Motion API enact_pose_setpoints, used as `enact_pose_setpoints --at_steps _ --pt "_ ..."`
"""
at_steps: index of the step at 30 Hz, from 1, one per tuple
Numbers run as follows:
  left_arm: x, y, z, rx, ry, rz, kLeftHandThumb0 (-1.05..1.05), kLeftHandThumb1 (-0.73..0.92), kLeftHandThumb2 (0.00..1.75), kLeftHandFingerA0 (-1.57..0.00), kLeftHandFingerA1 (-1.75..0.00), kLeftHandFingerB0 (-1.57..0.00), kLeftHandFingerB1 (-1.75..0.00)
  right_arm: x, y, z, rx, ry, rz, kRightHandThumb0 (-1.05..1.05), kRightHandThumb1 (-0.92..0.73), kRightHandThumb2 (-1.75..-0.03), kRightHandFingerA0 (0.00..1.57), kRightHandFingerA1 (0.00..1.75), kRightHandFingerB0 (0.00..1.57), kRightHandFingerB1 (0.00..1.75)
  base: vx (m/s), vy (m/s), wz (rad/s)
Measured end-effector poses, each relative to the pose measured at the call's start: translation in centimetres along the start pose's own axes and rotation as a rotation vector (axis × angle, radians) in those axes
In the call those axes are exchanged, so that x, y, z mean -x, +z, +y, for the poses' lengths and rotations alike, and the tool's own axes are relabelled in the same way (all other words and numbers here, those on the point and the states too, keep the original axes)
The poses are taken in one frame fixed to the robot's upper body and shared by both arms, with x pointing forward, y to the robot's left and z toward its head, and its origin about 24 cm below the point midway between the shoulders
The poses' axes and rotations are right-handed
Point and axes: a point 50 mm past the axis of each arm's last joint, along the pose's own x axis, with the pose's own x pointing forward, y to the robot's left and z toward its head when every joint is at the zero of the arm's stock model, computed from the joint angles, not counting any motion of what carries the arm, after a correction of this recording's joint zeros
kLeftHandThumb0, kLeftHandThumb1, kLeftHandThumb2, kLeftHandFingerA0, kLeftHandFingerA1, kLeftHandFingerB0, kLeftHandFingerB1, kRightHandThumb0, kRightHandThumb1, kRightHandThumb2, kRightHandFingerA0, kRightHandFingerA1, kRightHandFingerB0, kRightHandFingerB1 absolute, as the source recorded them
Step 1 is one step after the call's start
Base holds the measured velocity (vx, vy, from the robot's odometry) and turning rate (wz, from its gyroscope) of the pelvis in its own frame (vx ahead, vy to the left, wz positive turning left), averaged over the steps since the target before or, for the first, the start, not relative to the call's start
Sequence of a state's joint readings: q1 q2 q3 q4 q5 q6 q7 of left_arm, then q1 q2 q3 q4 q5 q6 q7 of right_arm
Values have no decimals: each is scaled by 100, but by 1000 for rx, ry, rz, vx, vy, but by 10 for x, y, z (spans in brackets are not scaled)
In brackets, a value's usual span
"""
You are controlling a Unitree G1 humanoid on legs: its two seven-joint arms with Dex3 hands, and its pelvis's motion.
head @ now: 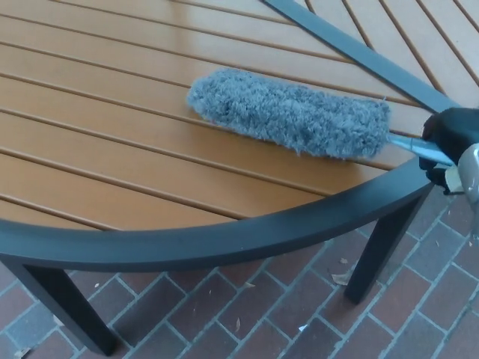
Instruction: The robot walks towards a desk kept outside and uses its right hand to up pick up the grey duster kept on it and uses it to clean the table by swiping it twice
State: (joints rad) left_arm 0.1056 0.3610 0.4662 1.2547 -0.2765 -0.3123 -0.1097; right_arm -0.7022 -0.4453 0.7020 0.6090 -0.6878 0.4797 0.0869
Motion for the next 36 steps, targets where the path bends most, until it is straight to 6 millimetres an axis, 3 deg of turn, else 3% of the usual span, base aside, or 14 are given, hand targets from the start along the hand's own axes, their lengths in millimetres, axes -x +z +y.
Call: enact_pose_setpoints --at_steps 9,13,14,15,19,22,23,26,27,30,31,34,35,36 --pt "0 0 0 2 0 -1 2 68 75 -78 -56 -76 -56 7 13 26 71 -26 -76 -33 -77 -78 92 167 84 107 0 0 0" --pt "0 1 0 -2 -2 -2 5 66 80 -78 -54 -76 -54 17 20 41 61 -28 -128 -32 -78 -79 94 146 81 86 0 0 0" --pt "-1 2 -1 -2 -2 -4 5 66 80 -78 -54 -76 -54 22 23 49 56 -20 -150 -32 -78 -79 94 146 81 86 0 0 0" --pt "-1 2 -1 -2 -2 -5 4 64 85 -77 -54 -75 -54 24 24 52 55 -16 -159 -32 -80 -77 95 162 83 109 0 0 0" --pt "-1 2 -1 -7 -3 -4 4 66 81 -77 -56 -77 -57 46 40 70 24 8 -274 -29 -76 -80 93 170 82 92 0 0 0" --pt "0 1 0 -11 -2 -1 6 66 83 -76 -57 -75 -57 70 54 78 -16 15 -393 -32 -79 -75 91 170 79 106 0 0 0" --pt "0 1 0 -11 -1 -1 6 65 82 -76 -56 -78 -57 73 56 79 -21 18 -409 -33 -78 -72 89 166 76 78 0 0 0" --pt "0 1 1 -10 0 -1 5 66 81 -75 -55 -77 -57 94 67 81 -51 42 -506 -33 -79 -72 88 166 72 71 0 0 0" --pt "0 1 1 -10 0 -2 6 67 80 -78 -56 -77 -57 101 71 80 -62 51 -536 -40 -67 -76 102 161 67 65 0 0 0" --pt "0 1 1 -13 0 -1 6 66 79 -77 -56 -76 -57 115 79 74 -90 66 -601 -33 -75 -68 91 170 72 65 0 0 0" --pt "0 1 2 -15 0 -1 5 67 79 -78 -56 -77 -57 120 82 71 -103 71 -626 -26 -72 -81 90 173 76 119 0 0 0" --pt "0 1 3 -20 2 0 3 67 82 -80 -55 -76 -54 125 85 63 -126 73 -652 -26 -73 -86 90 175 74 134 0 0 0" --pt "0 1 4 -23 5 0 6 67 80 -78 -57 -75 -57 125 85 55 -150 70 -657 -24 -72 -81 88 172 69 80 0 0 0" --pt "0 1 4 -24 5 0 6 67 80 -78 -57 -75 -57 125 85 54 -154 70 -658 -24 -72 -81 88 172 69 80 0 0 0"
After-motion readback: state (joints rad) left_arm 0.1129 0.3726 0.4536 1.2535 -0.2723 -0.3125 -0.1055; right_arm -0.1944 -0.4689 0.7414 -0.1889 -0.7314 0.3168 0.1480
